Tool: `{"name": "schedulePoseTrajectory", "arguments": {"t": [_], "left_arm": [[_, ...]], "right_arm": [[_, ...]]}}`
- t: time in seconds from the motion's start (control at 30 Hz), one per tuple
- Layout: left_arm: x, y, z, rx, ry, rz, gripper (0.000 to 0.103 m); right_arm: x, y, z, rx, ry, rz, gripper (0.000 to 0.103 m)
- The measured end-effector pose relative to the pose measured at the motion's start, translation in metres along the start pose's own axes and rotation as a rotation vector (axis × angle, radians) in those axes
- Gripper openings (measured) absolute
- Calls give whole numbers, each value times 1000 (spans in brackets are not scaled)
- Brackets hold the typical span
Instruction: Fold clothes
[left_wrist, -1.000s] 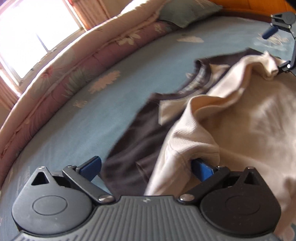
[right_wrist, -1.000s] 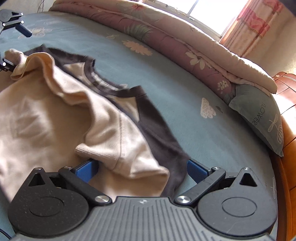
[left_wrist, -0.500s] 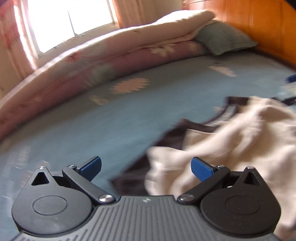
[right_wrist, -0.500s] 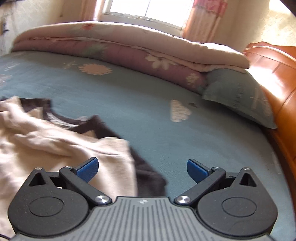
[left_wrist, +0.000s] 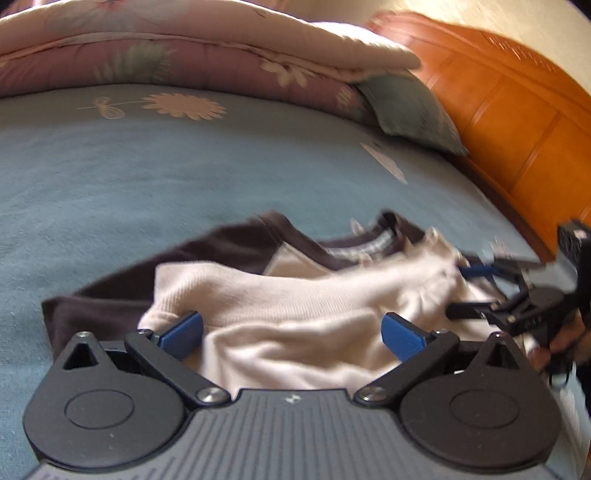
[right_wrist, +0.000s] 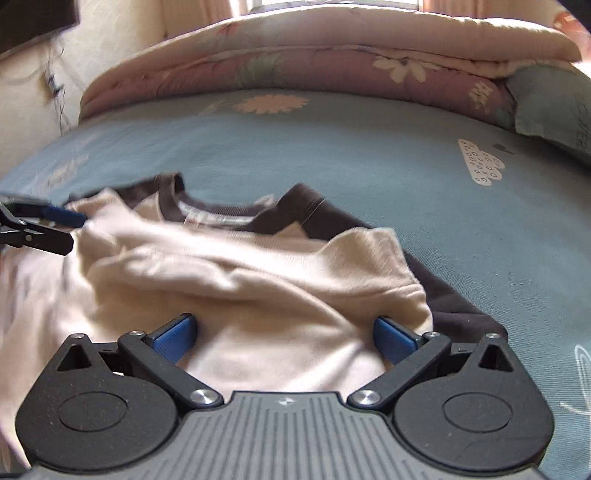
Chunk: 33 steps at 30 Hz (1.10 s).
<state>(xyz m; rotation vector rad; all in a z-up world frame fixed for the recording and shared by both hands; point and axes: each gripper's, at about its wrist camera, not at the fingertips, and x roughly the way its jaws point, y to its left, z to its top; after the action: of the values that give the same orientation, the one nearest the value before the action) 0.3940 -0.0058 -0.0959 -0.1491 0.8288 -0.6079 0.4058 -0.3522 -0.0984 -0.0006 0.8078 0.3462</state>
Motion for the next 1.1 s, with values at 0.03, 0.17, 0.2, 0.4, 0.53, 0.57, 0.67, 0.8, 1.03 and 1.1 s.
{"name": "schedulePoseTrajectory", "arguments": {"t": [0.03, 0.17, 0.2, 0.4, 0.53, 0.57, 0.67, 0.8, 1.03, 1.1], "left_arm": [[-2, 2, 2, -19, 1, -4, 102], [-8, -3, -8, 77, 65, 102, 102], [-10, 0, -15, 81, 81, 99, 102], [-35, -1, -22, 98, 75, 113, 102], [-37, -17, -2, 62, 6, -26, 102], [-29, -19, 0, 34, 17, -76, 102], [-4, -20, 1, -58, 64, -189, 102], [20, -8, -7, -132, 59, -168, 102], [-1, -27, 2, -92, 7, -123, 102], [-11, -24, -2, -93, -1, -125, 102]], "right_arm": [[-1, -4, 2, 28, -6, 11, 103], [-16, -10, 0, 52, -4, 0, 103], [-18, -14, -3, 64, 9, 3, 103], [-40, -23, -16, 82, 14, 0, 103], [-50, -7, 1, 73, -52, 86, 103], [-48, -2, 6, 71, -59, 138, 103], [-28, 20, 17, 35, -34, 264, 103], [12, 40, 16, -14, 28, 282, 103], [2, 61, 24, -74, -27, 233, 103], [-10, 71, 24, -140, -41, 269, 103]]}}
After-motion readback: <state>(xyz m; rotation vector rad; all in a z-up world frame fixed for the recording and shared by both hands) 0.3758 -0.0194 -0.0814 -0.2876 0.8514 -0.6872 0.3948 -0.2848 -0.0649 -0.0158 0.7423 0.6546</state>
